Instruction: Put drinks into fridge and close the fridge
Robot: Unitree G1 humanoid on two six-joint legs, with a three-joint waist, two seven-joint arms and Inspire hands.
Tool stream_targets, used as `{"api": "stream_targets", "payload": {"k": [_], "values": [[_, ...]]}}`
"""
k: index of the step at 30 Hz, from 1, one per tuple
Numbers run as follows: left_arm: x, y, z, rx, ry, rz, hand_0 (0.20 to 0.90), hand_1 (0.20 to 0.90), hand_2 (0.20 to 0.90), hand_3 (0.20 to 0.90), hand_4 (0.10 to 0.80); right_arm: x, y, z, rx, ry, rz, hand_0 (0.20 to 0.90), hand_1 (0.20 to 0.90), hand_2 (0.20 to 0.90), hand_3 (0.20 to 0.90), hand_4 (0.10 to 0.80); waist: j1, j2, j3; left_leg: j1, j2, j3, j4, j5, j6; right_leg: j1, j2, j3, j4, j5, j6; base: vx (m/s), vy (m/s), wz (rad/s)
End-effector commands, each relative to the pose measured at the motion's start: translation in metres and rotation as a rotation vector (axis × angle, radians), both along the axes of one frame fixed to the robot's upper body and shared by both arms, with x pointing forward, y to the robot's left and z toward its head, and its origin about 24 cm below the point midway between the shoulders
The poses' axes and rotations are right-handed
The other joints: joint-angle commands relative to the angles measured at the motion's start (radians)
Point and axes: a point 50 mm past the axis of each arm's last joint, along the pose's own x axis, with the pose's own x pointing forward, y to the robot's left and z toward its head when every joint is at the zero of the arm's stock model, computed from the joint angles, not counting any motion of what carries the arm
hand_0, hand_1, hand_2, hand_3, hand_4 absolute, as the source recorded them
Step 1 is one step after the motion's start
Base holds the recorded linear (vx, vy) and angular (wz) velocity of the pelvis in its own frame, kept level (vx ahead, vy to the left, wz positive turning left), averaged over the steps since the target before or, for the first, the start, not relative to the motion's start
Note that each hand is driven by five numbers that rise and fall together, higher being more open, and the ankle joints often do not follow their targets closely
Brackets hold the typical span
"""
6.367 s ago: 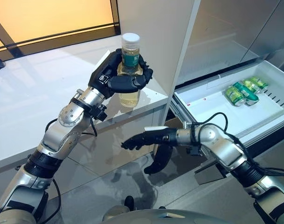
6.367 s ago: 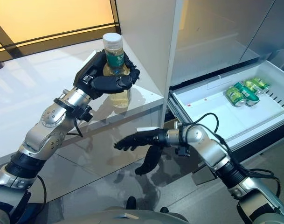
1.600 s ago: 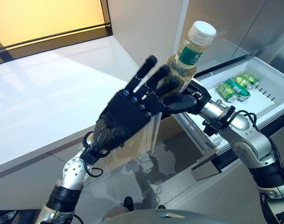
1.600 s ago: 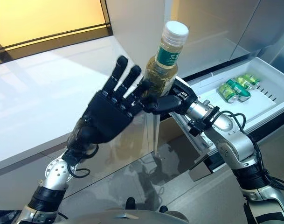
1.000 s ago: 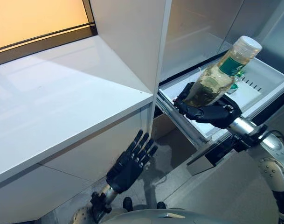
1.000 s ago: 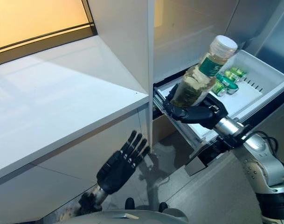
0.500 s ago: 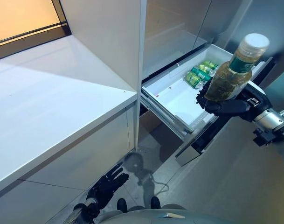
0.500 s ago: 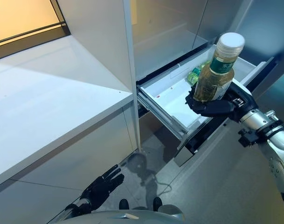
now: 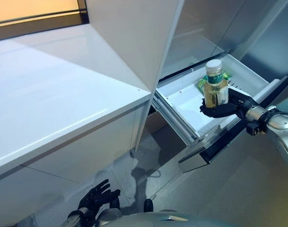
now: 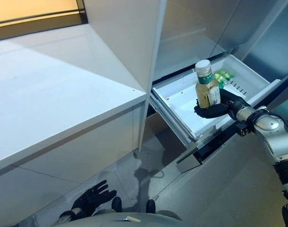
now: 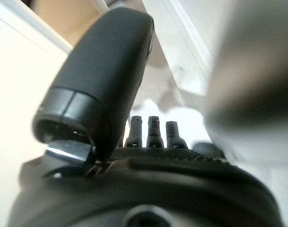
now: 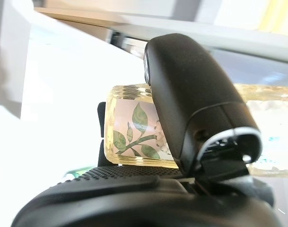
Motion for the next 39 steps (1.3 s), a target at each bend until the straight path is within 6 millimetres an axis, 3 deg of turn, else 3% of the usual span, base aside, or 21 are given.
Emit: {"api": "stream_targets", "payload": {"k": [1,8,20,28,39], "values": [[-0.015,0.015,0.002,0.071,0.049,-0.050,0.900,0.900,0.900,0.900,0.800,0.022,-0.005,0.130,-0.010,-0.451,-0.049,0.300,0.300,0.300,0.200,0.100,0.057,-0.024,-0.012,-0.014,-0.027,-0.069,0.013,-0.085,0.018,-0.045,0.013,-0.080,0.003,0.069,0.077,0.027,-0.065,0.07],[-0.010,0.024,0.008,0.105,0.030,-0.079,0.900,0.900,0.900,0.900,0.800,0.037,-0.041,0.124,-0.066,-0.321,-0.289,0.300,0.300,0.300,0.200,0.100,0.107,-0.022,0.044,-0.057,-0.028,-0.098,0.019,-0.070,0.016,-0.066,0.013,-0.097,0.005,0.077,0.071,0.010,-0.059,0.10],[0.004,0.034,0.018,0.115,-0.044,-0.082,0.900,0.900,0.900,0.900,0.800,0.028,-0.086,0.086,-0.093,0.012,-0.525,0.300,0.300,0.300,0.200,0.100,0.150,0.002,0.155,-0.133,-0.033,-0.135,0.024,-0.041,0.013,-0.124,0.011,-0.117,0.015,0.089,0.062,-0.042,-0.035,0.10],[0.022,0.031,0.022,0.128,-0.069,-0.091,0.900,0.900,0.900,0.900,0.800,0.022,-0.095,0.056,-0.120,0.195,-0.546,0.300,0.300,0.300,0.200,0.100,0.168,0.015,0.191,-0.164,-0.037,-0.144,0.026,-0.030,0.010,-0.146,0.005,-0.143,0.021,0.089,0.058,-0.022,-0.010,0.03],[0.034,0.032,0.029,0.122,-0.083,-0.114,0.900,0.900,0.900,0.900,0.800,0.014,-0.102,0.039,-0.222,0.355,-0.572,0.300,0.300,0.300,0.200,0.100,0.187,0.044,0.206,-0.188,-0.047,-0.154,0.030,-0.019,0.010,-0.164,-0.004,-0.167,0.027,0.088,0.058,-0.007,-0.006,0.04]]}}
